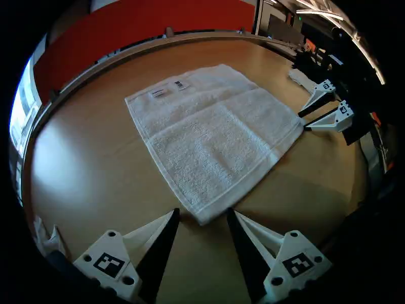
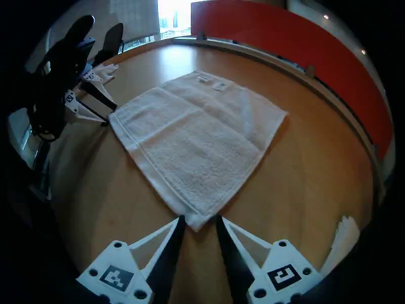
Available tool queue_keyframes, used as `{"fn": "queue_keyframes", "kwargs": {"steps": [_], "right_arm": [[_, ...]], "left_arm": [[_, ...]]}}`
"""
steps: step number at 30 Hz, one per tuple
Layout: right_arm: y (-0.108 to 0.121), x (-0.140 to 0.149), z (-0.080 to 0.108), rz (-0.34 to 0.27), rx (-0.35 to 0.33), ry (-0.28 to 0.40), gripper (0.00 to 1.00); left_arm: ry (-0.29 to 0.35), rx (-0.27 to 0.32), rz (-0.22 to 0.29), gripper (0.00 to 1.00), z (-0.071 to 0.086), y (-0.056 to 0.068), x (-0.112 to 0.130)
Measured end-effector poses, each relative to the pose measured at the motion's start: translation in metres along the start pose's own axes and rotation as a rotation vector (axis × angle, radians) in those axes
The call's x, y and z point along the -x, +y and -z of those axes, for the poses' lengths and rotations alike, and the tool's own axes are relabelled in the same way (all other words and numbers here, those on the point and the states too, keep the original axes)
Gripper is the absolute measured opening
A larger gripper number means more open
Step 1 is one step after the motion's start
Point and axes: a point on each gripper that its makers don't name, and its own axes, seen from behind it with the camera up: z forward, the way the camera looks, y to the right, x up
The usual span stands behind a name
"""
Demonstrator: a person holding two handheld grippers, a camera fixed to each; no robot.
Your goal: Fold towel
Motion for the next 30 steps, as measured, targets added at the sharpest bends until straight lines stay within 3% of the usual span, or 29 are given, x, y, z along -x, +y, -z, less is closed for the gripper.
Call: {"fn": "queue_keyframes", "kwargs": {"steps": [5,7,11,19,23,30], "right_arm": [[-0.001,0.000,0.000,0.002,-0.001,0.002,0.35],[-0.001,0.000,0.000,0.002,-0.002,0.003,0.34],[-0.002,0.000,-0.001,0.000,-0.001,0.004,0.28],[-0.004,-0.001,-0.001,-0.011,0.000,0.011,0.17],[-0.002,-0.001,0.000,-0.023,0.008,0.014,0.14],[0.004,-0.004,0.006,-0.029,0.021,0.028,0.13]], "left_arm": [[0.007,-0.013,0.004,0.66,-0.001,-0.001,0.000],[0.006,-0.026,0.010,0.56,0.000,-0.004,0.000],[0.001,-0.033,0.021,0.50,0.000,-0.006,-0.001],[-0.006,-0.046,0.017,0.20,0.000,-0.007,0.000],[-0.006,-0.048,0.020,0.13,0.000,-0.004,-0.001],[0.000,-0.025,0.039,0.12,0.001,0.005,0.000]]}}
